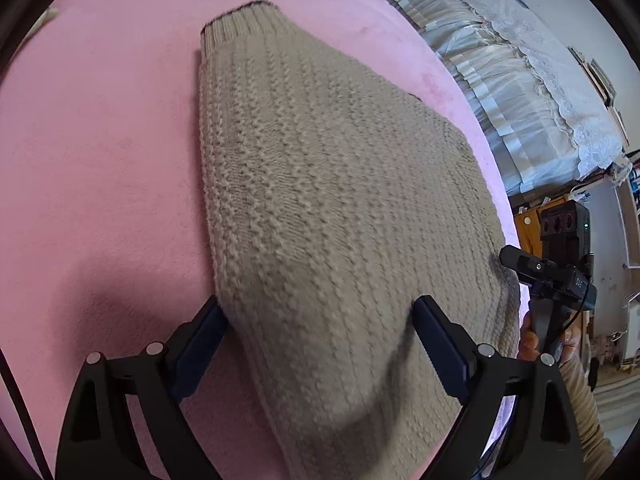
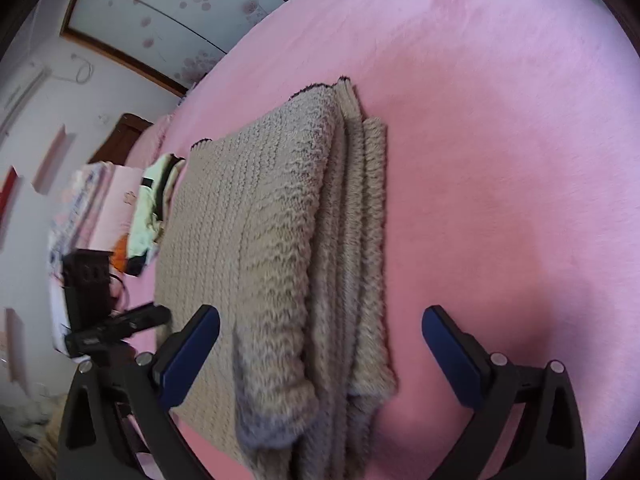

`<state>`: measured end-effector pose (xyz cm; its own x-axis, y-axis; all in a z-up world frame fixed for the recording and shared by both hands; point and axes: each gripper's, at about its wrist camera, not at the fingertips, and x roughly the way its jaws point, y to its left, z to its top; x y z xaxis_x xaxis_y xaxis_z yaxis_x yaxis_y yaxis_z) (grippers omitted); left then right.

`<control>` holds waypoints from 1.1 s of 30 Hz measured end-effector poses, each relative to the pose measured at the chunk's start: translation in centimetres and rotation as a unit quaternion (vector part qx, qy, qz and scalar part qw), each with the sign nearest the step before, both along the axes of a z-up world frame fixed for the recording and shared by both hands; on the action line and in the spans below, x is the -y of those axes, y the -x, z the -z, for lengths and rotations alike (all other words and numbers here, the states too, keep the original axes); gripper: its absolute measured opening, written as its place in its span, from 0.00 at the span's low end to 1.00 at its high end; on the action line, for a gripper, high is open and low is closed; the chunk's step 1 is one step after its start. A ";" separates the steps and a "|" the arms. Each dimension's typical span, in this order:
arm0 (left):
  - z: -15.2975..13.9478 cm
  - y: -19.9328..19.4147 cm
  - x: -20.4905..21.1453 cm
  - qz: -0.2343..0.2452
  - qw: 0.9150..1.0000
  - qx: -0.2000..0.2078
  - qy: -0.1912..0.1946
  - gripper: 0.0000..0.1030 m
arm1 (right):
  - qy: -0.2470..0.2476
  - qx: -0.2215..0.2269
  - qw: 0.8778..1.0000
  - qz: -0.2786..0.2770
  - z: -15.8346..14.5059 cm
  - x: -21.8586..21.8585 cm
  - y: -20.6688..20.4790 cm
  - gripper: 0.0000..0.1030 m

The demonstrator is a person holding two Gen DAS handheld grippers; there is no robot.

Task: Fold large clothes

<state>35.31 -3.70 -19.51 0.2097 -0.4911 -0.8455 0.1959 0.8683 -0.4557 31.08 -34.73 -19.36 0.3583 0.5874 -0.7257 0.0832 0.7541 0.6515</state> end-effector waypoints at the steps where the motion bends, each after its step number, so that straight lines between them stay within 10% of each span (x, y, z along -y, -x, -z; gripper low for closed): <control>1: 0.6 -0.4 -0.1 -0.002 1.000 -0.009 0.009 0.90 | -0.007 -0.003 1.000 -0.003 0.4 -0.3 -0.4 0.99; 11: 2.6 -2.5 1.5 0.014 1.000 -0.006 0.005 1.00 | 0.029 0.018 0.997 -0.072 1.8 -4.5 -2.5 0.93; 15: 1.7 -2.0 1.8 -0.004 1.000 0.019 -0.023 0.90 | 0.013 0.024 0.998 -0.060 1.1 -4.5 -1.5 0.59; 19: -1.9 0.2 2.9 -0.005 0.993 0.075 -0.086 0.59 | 0.062 0.038 0.996 -0.046 -1.1 -6.0 -0.3 0.50; 33: -15.3 13.3 -4.5 -0.013 0.988 0.107 -0.108 0.57 | 0.072 0.091 0.988 -0.103 -12.9 -16.7 9.8 0.48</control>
<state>22.04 0.80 -4.19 0.4046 -0.2954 -0.8654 0.2447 0.9468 -0.2089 21.31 -17.99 -6.46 0.3740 0.5575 -0.7412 -0.1912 0.8283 0.5266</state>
